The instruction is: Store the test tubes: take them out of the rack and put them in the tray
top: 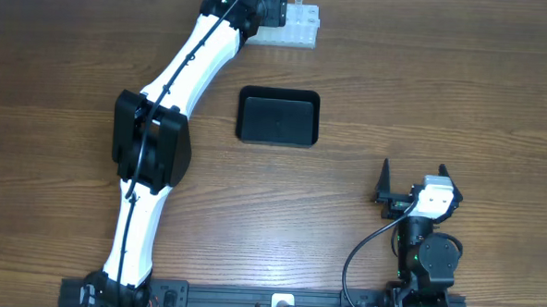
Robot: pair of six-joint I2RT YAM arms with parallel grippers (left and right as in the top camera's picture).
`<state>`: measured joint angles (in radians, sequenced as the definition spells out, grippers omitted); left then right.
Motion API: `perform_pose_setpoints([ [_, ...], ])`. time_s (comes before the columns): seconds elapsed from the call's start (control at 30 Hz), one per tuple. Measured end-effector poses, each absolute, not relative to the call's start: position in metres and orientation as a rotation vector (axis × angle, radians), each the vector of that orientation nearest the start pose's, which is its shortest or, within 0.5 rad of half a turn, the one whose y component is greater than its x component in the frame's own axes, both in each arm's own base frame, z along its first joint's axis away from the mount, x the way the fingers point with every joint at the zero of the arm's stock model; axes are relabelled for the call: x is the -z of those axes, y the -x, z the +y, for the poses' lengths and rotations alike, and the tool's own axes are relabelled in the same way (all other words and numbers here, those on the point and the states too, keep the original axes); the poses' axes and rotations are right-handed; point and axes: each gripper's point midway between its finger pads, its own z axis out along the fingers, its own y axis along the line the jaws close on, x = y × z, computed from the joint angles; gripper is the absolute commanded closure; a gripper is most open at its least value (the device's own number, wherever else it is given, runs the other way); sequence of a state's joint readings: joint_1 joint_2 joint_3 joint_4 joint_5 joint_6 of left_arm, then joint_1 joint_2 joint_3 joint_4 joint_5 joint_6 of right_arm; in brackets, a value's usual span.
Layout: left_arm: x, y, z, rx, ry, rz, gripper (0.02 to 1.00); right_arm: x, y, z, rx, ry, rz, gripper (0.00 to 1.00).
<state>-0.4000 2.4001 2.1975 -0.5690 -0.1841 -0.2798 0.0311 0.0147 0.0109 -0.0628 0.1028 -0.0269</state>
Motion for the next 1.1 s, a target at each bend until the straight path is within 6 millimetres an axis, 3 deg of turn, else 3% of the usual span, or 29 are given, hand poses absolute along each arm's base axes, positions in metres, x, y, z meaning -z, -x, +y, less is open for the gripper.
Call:
perform_pose_setpoints([
  [0.3,-0.116,-0.603,-0.222,0.126,-0.056,2.350,0.240,-0.160,-0.246,-0.010,0.081,-0.032,1.637,0.009],
  [0.9,-0.115,-0.603,-0.224,0.137,-0.067,2.351,0.689,-0.160,-0.246,-0.010,0.081,-0.032,1.637,0.009],
  [1.1,-0.116,-0.603,-0.225,0.139,-0.071,2.351,0.750,-0.160,-0.246,-0.010,0.081,-0.032,1.638,0.007],
])
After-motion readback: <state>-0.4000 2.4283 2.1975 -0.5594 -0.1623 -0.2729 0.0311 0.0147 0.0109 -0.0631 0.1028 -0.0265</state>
